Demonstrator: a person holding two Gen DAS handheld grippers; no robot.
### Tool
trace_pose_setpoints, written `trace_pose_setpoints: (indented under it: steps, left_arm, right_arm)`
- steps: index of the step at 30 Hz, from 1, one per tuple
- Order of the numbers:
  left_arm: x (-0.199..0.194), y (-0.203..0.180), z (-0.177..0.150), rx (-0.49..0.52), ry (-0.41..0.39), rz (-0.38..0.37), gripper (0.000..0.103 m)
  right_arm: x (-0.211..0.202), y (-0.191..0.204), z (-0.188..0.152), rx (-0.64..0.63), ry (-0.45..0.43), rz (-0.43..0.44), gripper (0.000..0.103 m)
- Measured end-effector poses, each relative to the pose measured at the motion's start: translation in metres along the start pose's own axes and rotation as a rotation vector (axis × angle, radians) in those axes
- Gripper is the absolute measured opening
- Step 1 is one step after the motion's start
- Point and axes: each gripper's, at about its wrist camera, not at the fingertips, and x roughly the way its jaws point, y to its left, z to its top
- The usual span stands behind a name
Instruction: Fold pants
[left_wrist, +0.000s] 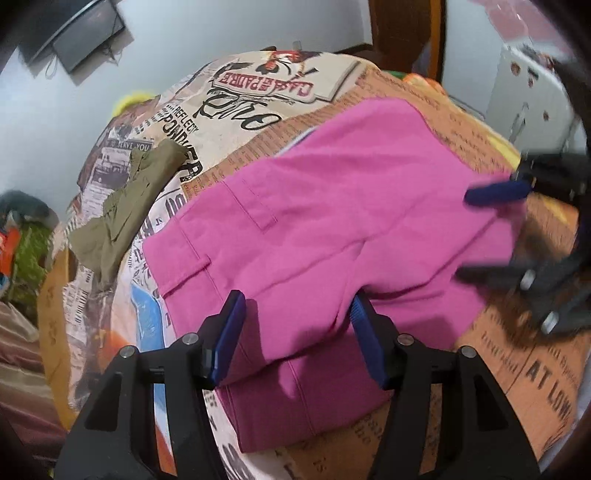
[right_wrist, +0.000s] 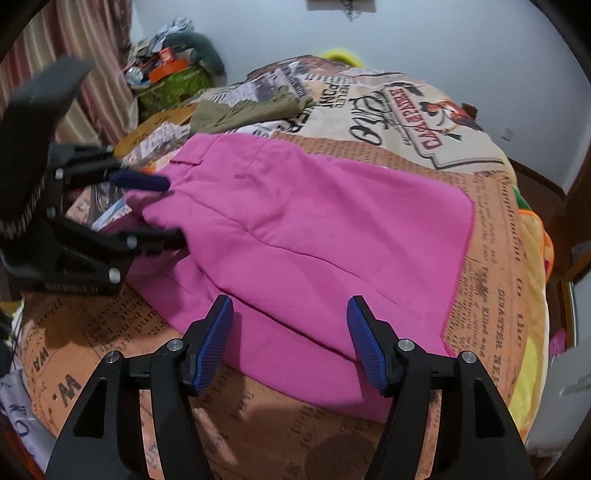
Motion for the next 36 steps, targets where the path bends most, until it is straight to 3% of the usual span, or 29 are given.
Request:
trace_pose_setpoints:
  steps: [4, 9, 14, 16, 18, 20, 22, 24, 30, 36]
  left_arm:
    - [0.000, 0.013, 0.005, -0.061, 0.005, -0.090, 0.059]
    - [0.000, 0.017, 0.005, -0.104, 0.009, -0.138, 0.059]
    - [-0.003, 0.005, 0.000, -0.078, -0.001, -0.154, 0.059]
    - [-0.001, -0.003, -0.002, -0.049, -0.001, -0.122, 0.059]
    - [0.000, -0.008, -0.003, -0.019, -0.013, -0.077, 0.049]
    - [0.001, -0.010, -0.003, -0.002, -0.018, -0.037, 0.039]
    - [-0.001, -0.009, -0.004, -0.007, -0.030, -0.046, 0.022]
    - [-0.006, -0.008, -0.003, -0.015, -0.047, -0.045, 0.015]
    - [-0.034, -0.008, -0.003, -0.019, -0.114, -0.074, 0.012]
    - [-0.040, -0.019, -0.012, -0.005, -0.114, -0.099, 0.011]
  right_arm:
    - [0.011, 0.008, 0.004, -0.047, 0.002, 0.000, 0.061]
    - [0.019, 0.006, 0.012, -0.037, -0.016, -0.019, 0.059]
    - [0.017, 0.001, 0.019, -0.012, -0.040, -0.001, 0.028]
    - [0.016, 0.001, 0.020, -0.010, -0.051, 0.011, 0.013]
    - [0.012, 0.005, 0.020, -0.020, -0.067, 0.011, 0.010]
    - [0.009, 0.007, 0.021, -0.024, -0.080, 0.011, 0.009]
    - [0.005, 0.007, 0.022, -0.020, -0.097, 0.016, 0.008]
    - [-0.001, 0.007, 0.023, -0.015, -0.108, 0.024, 0.008]
    - [-0.019, 0.014, 0.021, -0.033, -0.140, 0.020, 0.007]
    - [-0.035, 0.018, 0.010, -0.031, -0.147, 0.024, 0.007]
